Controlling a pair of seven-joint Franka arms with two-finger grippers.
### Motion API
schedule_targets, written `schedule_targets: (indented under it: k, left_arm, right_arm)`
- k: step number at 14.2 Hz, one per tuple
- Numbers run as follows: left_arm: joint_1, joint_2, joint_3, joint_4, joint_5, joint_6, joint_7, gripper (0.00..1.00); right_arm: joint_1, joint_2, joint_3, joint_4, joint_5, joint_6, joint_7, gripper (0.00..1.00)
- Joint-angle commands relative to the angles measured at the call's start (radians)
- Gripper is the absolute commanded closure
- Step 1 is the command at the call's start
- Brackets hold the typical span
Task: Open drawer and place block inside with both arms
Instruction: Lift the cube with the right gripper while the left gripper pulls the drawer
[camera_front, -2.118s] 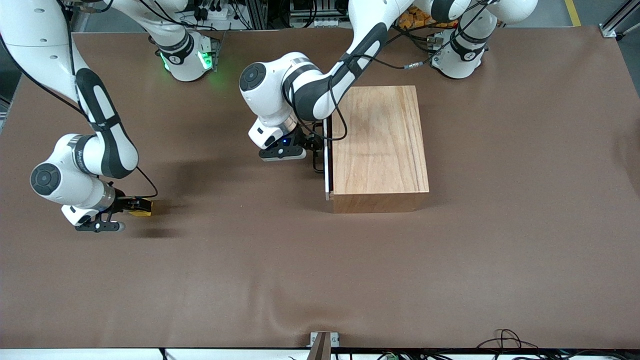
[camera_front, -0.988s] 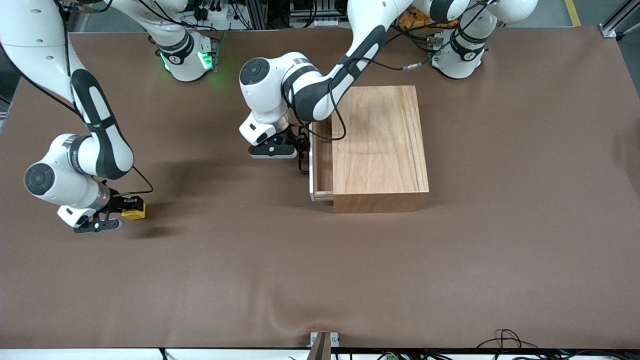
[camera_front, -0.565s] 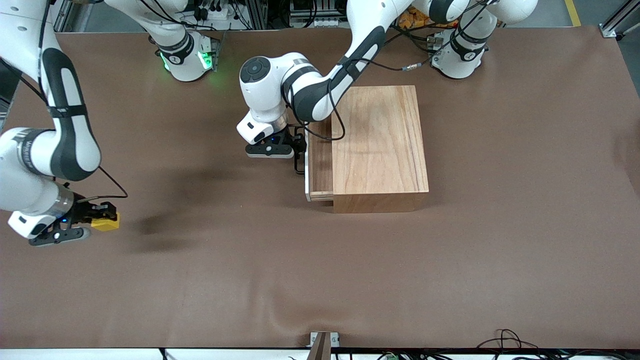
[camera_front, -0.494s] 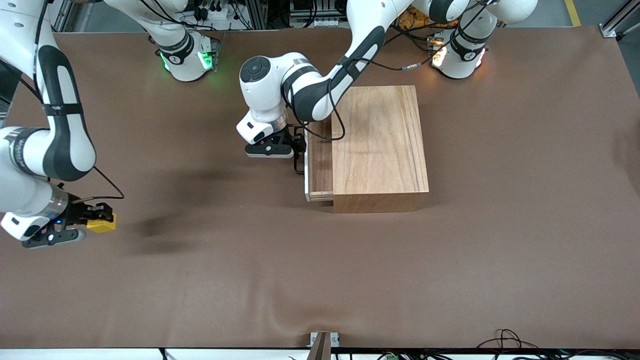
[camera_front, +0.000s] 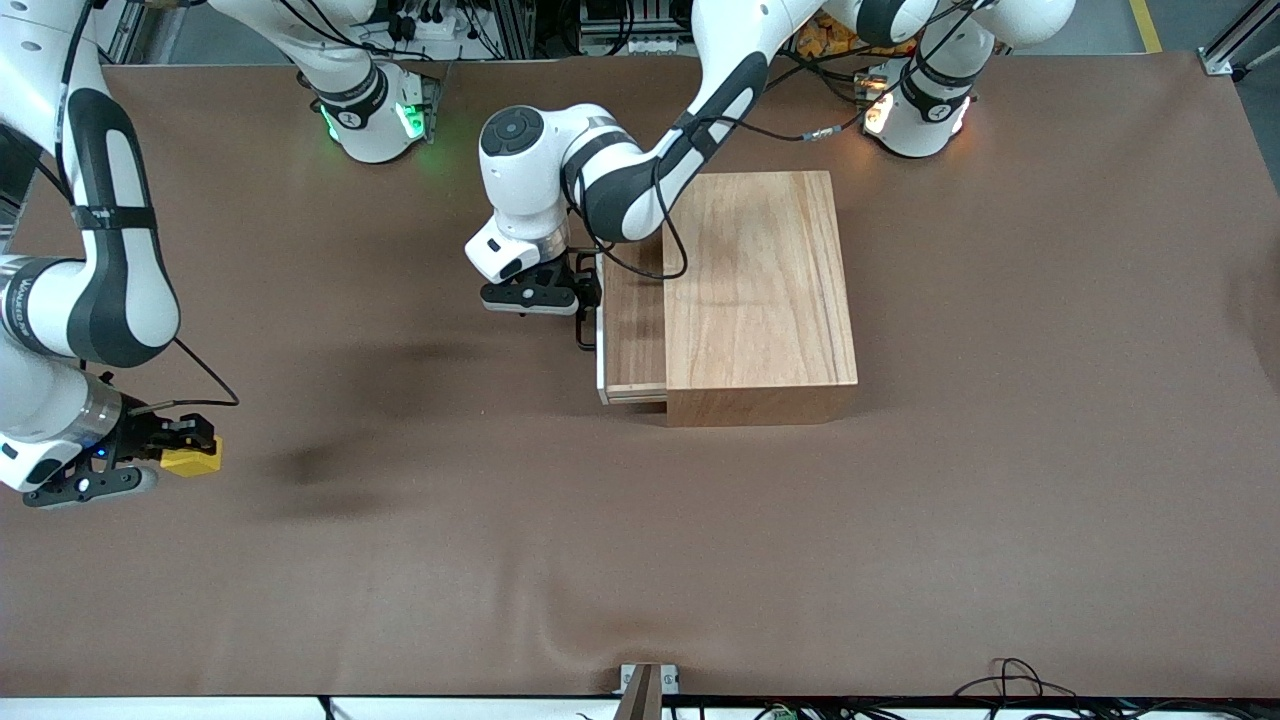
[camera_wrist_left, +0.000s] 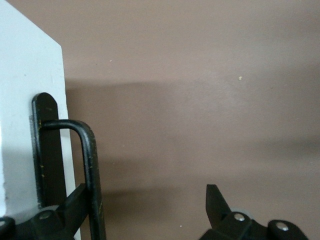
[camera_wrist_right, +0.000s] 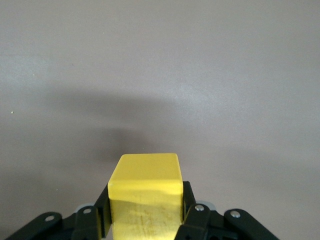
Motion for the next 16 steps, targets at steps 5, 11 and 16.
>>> schedule_targets:
  k: [5, 11, 16]
  left_arm:
    - [0.005, 0.028, 0.001, 0.041, -0.021, 0.146, 0.050, 0.00]
    - [0.001, -0.082, -0.011, 0.035, -0.036, -0.190, 0.055, 0.00]
    - [0.022, -0.208, -0.004, 0.029, -0.039, -0.228, 0.056, 0.00]
  right_arm:
    - [-0.005, 0.008, 0.005, 0.018, -0.005, -0.017, -0.020, 0.59]
    - [-0.003, 0.008, 0.005, 0.015, -0.005, -0.017, -0.020, 0.59]
    - [0.004, 0.008, 0.005, 0.014, -0.003, -0.039, -0.014, 0.59]
